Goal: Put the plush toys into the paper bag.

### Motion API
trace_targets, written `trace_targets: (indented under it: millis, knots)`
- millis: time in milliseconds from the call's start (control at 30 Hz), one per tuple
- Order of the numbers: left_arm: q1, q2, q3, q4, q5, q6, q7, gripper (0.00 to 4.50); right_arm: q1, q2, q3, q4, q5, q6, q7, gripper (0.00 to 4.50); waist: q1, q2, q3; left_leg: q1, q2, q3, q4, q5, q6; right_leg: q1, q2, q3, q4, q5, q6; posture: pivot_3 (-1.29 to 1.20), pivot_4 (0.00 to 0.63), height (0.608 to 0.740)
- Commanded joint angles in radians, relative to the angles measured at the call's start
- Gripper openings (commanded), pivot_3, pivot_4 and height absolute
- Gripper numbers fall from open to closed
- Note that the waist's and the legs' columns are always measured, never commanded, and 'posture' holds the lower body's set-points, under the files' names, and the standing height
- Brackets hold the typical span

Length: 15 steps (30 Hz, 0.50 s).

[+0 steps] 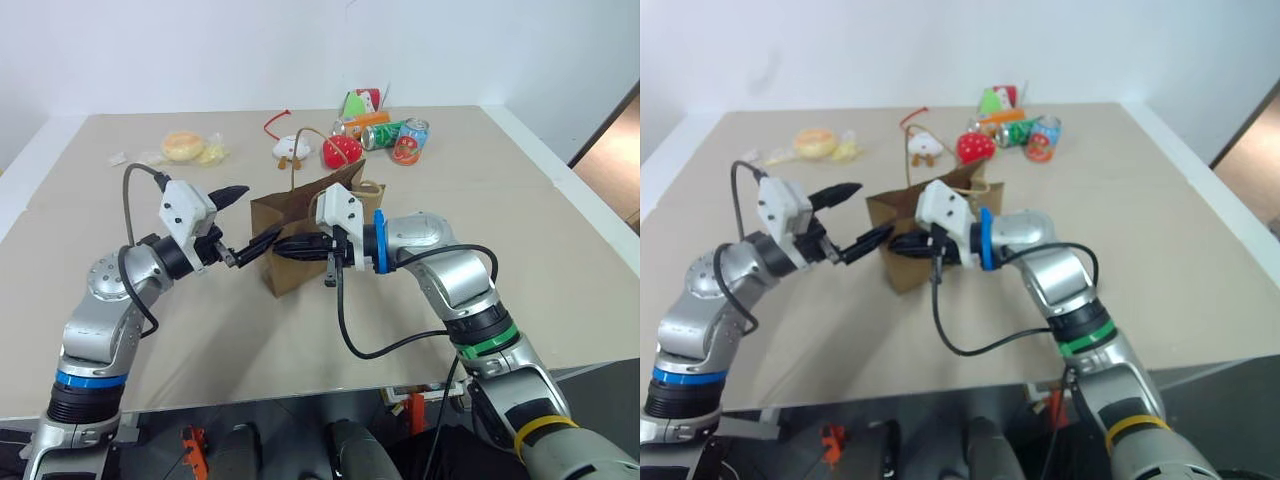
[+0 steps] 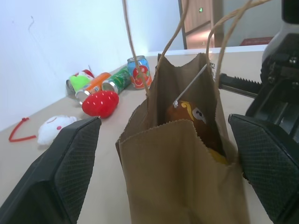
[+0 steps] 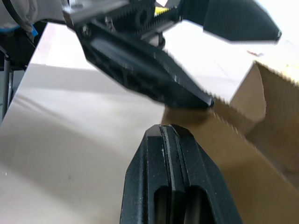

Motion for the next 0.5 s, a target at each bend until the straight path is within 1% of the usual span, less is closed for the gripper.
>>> trace_targets:
  millis: [33,233,500]
  knots:
    - [-0.001,0.019,0.029,-0.009,-0.019,0.001,-0.011,4.5,-0.036,0.012,-0.026,0.007,0.008,-0.03,-0.002,0.1,0.0,0.0,0.0,0.0,0.0,0.0,0.0,0.0,0.0,0.0,0.0,0.0,0.0,0.0,0.0,0.0,0.15,0.74]
    - [0.003,0.024,0.034,0.008,-0.042,0.016,-0.028,4.5,-0.036,0.011,-0.013,0.032,-0.011,-0.058,0.001,0.1,-0.003,0.0,0.0,0.0,0.0,0.0,0.0,0.0,0.0,0.0,0.0,0.0,0.0,0.0,0.0,0.0,0.15,0.74]
    - [-0.027,0.025,0.034,0.083,-0.036,0.003,-0.038,4.5,-0.034,0.012,-0.01,0.039,-0.024,-0.066,0.0,0.1,-0.004,0.0,0.0,0.0,0.0,0.0,0.0,0.0,0.0,0.0,0.0,0.0,0.0,0.0,0.0,0.0,0.15,0.74]
